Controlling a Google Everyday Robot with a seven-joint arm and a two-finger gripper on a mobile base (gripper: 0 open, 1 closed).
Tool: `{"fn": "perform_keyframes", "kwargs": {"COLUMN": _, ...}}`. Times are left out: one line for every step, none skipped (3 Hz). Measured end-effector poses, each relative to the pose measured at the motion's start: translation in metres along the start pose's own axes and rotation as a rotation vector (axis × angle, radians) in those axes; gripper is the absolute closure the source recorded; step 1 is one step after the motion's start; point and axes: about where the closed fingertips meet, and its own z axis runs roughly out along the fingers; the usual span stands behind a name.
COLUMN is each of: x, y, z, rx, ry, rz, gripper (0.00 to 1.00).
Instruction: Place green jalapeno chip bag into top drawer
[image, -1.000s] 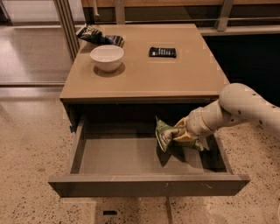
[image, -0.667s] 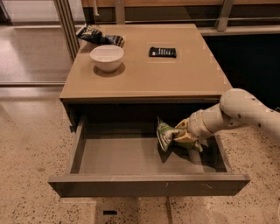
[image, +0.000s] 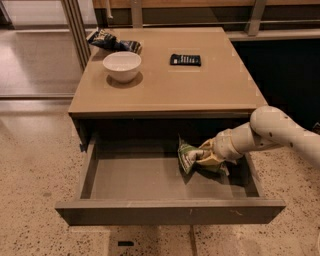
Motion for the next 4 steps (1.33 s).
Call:
{"fn": "perform_keyframes", "kwargs": {"x": 0.0, "y": 0.0, "z": 0.0, "rx": 0.0, "ry": 0.0, "rz": 0.0, "gripper": 0.62}}
{"fn": "perform_keyframes", "kwargs": {"x": 0.0, "y": 0.0, "z": 0.0001, "rx": 0.0, "ry": 0.0, "rz": 0.0, "gripper": 0.38}}
{"fn": "perform_keyframes", "kwargs": {"x": 0.0, "y": 0.0, "z": 0.0001, "rx": 0.0, "ry": 0.0, "rz": 0.0, "gripper": 0.15}}
{"fn": "perform_keyframes", "kwargs": {"x": 0.0, "y": 0.0001, "z": 0.0001, "rx": 0.0, "ry": 0.0, "rz": 0.0, "gripper": 0.0}}
